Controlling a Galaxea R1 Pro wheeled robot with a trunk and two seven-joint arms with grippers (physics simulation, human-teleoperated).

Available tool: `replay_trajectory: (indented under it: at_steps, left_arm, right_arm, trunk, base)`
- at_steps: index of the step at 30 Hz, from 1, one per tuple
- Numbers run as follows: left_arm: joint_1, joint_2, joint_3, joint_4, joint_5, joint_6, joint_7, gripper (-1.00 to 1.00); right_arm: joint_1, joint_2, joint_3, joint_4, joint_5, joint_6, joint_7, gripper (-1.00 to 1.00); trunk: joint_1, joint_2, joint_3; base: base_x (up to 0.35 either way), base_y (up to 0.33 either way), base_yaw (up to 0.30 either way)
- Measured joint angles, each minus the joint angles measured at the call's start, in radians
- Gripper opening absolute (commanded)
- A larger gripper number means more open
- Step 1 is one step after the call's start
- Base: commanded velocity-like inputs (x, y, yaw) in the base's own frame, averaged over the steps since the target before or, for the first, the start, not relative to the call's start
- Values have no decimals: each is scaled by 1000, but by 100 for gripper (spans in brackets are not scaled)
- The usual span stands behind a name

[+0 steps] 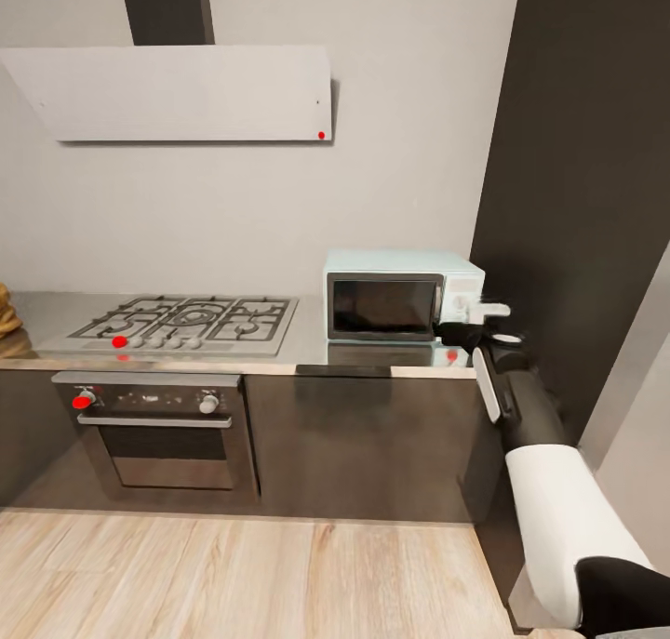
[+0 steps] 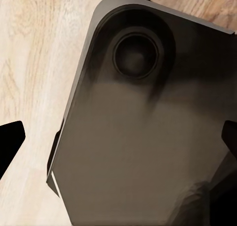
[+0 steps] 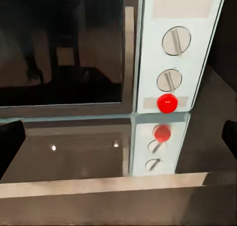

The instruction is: In the kitchen, take the popcorn bag from the countertop, put it into the microwave, and heat it until the popcorn is cooked so the cooked popcorn ends up inside the bag.

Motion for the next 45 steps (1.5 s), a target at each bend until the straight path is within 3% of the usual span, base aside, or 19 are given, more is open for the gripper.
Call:
replay_trajectory:
  at_steps: [2,11,23,29,45]
  left_arm:
    - [0,0,1,0,1,0,0,100]
    - [0,0,-4,2,-9,3,-1,100]
    - [0,0,-4,1,-8,0,-1,100]
    - [0,0,-4,0,-6,0,-1,100]
    - [0,0,-4,0,-6,0,-1,100]
  right_arm:
    - [0,0,0,61,-2,-46,5,100]
    - [0,-7,2,130,0,-71,6,100]
    - [0,-12,0,133,-4,-90,20,100]
    - [0,-43,3,121,-3,-90,83,100]
    - [0,-42,3,122,-3,-90,82,100]
  trunk:
    - [0,0,0]
    - [-1,0,0]
    - [0,0,0]
    - [0,0,0]
    - [0,0,0]
  base:
    - [65,0,0]
    - [296,0,0]
    - [196,0,0]
    - [1,0,0]
    - [76,-31,0]
